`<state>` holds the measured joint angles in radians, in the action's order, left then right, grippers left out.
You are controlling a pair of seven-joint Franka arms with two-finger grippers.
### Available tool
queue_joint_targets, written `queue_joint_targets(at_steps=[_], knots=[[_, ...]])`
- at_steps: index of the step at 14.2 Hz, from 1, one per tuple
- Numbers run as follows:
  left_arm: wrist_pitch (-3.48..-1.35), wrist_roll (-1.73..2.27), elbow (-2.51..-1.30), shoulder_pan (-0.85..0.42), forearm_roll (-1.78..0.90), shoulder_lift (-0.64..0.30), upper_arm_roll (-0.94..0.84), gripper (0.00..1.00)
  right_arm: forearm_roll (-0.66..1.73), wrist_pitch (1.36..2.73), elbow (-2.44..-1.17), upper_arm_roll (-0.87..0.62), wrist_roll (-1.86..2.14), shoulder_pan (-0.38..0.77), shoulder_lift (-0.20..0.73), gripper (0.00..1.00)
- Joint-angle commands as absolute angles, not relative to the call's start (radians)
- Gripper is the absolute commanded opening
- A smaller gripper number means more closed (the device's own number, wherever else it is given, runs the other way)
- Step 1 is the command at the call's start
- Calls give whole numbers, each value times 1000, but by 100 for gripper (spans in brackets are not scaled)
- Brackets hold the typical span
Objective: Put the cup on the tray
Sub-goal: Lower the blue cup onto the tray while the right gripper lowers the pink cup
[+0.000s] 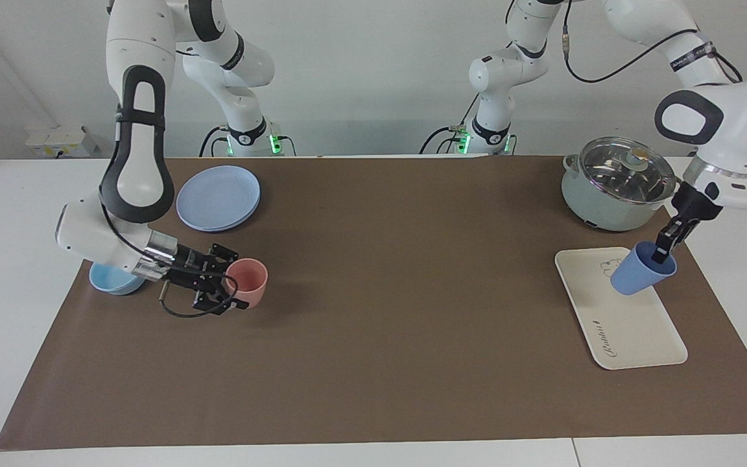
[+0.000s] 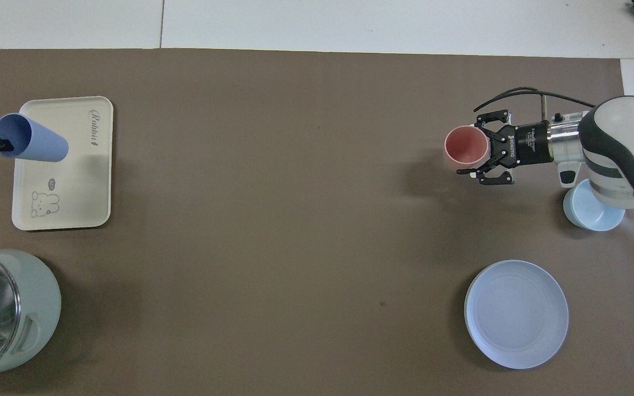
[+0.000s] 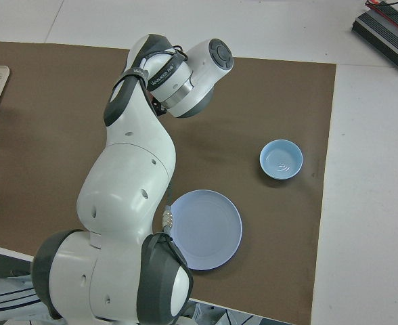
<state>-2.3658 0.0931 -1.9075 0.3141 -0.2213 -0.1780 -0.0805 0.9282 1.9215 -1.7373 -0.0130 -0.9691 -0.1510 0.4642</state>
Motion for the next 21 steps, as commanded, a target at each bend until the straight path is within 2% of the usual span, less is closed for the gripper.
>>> queue_joint_targets(at_steps=[1,4,5,6,7,9,11,13,14,16,18,21], knots=[[-2480,10,-1988,324,-241,-199,-95,0,975,1899,-1718,-26,-945,-204,511,0],[-2490,-107,-1991,348,-241,-230,-95,0,977,1911,-1717,-23,-939,-239,537,0],[-2503,-130,-1993,345,-241,-241,-95,9,977,1913,-1721,-23,-937,-241,538,0],[-2502,-139,-1988,347,-241,-241,-95,63,977,1914,-1726,-23,-931,-242,538,0],[-2493,-143,-1974,347,-239,-241,-95,100,979,1924,-1735,-23,-911,-248,537,0],[-2468,-143,-1948,333,-227,-204,-95,100,979,1997,-1805,-23,-855,-267,520,0],[-2342,-143,-1889,319,-210,-160,-97,100,979,2000,-1810,-23,-834,-267,517,0],[-2147,-143,-1789,316,-102,-141,-110,100,974,2081,-1833,-21,-818,-264,515,65],[-2059,-144,-1745,287,-56,-130,-123,100,966,2100,-1836,-20,-792,-262,512,85],[-1990,-141,-1741,211,-15,-85,-124,100,962,2109,-1835,-12,-752,-282,511,93],[-1890,-135,-1746,123,1,-57,-124,100,901,2125,-1833,2,-681,-285,493,95],[-1821,-130,-1763,22,11,-32,-124,100,659,2131,-1830,0,-530,-279,433,97]])
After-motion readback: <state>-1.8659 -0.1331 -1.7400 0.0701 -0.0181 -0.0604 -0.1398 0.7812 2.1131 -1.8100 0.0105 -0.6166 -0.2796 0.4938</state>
